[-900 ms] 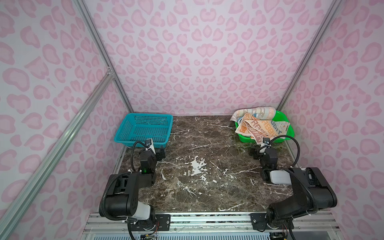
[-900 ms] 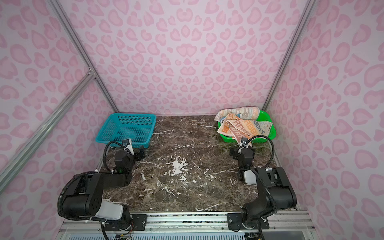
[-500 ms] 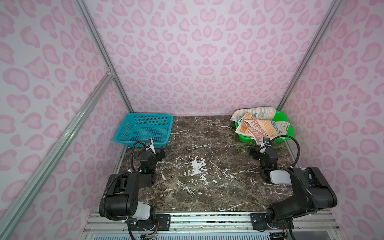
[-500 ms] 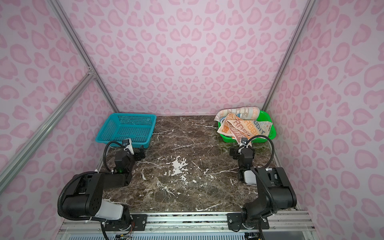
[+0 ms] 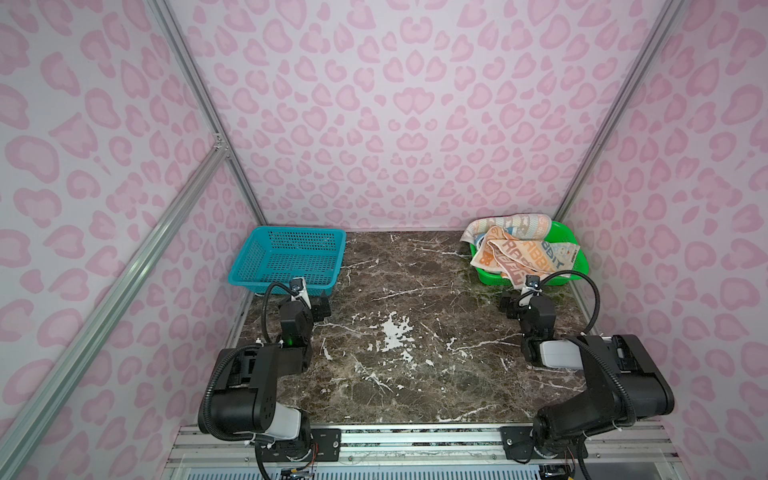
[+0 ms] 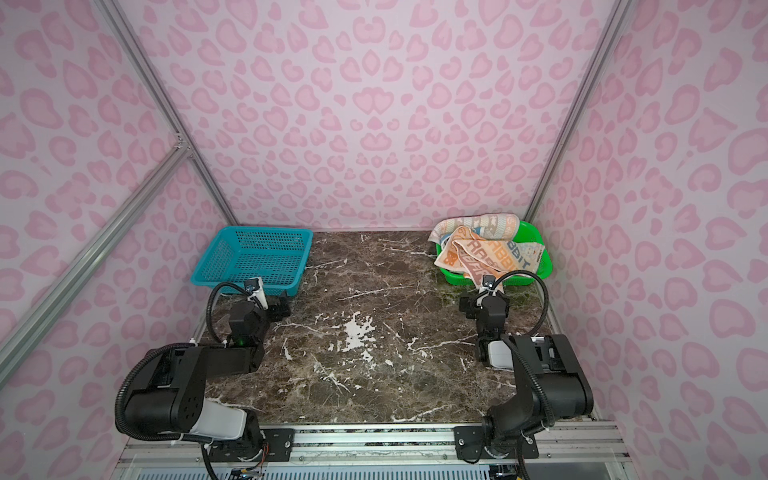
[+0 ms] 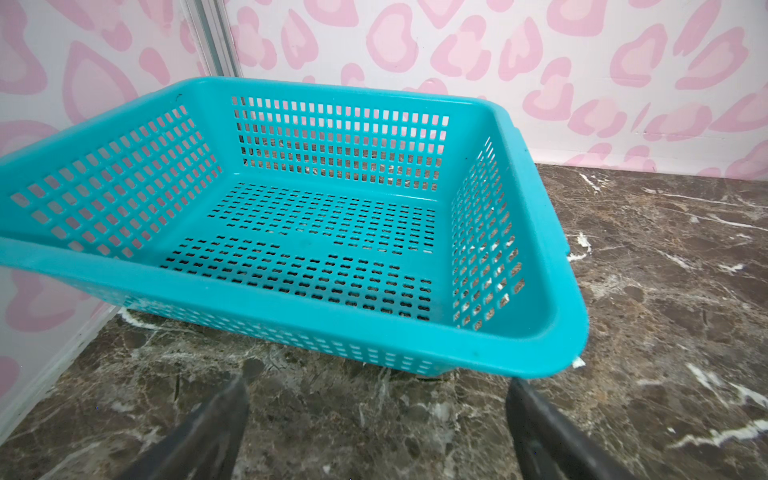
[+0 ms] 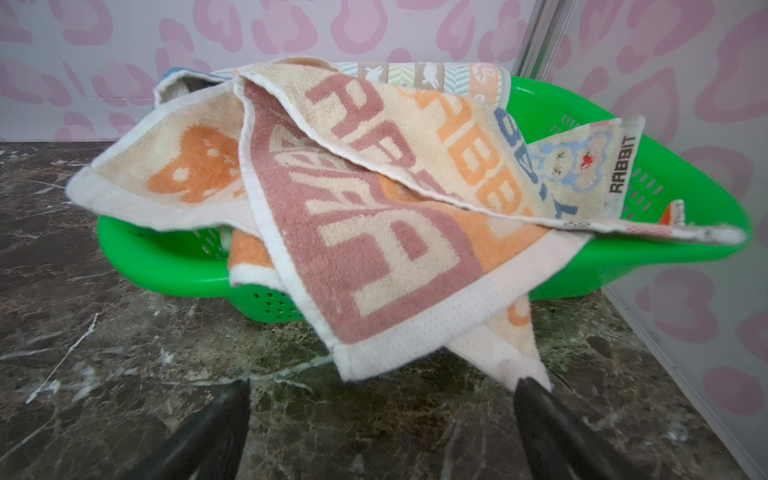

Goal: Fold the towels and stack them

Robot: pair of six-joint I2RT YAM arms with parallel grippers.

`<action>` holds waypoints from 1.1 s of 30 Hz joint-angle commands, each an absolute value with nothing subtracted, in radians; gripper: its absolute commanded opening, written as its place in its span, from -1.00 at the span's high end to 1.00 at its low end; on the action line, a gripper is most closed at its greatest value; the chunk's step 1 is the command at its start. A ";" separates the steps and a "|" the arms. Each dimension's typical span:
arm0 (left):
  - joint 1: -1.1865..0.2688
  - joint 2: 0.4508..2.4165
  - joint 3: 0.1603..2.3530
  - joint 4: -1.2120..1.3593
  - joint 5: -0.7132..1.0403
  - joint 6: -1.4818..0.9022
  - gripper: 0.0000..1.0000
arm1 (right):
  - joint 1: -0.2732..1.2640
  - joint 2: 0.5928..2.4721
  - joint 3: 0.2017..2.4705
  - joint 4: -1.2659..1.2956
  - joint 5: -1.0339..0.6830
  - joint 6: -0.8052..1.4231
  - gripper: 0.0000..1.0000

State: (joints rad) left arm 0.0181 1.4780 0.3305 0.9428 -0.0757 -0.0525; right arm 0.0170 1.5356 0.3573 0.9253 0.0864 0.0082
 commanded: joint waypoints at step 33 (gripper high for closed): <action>-0.084 0.996 0.707 0.148 0.060 -0.068 -0.98 | 0.055 1.328 0.960 -0.129 0.058 0.086 -0.84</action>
State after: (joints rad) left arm -0.0700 1.0084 0.6727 0.3080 0.0166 -0.0238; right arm 0.0589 1.2778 0.8787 0.1226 0.0883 0.0692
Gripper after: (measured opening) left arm 0.990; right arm 0.924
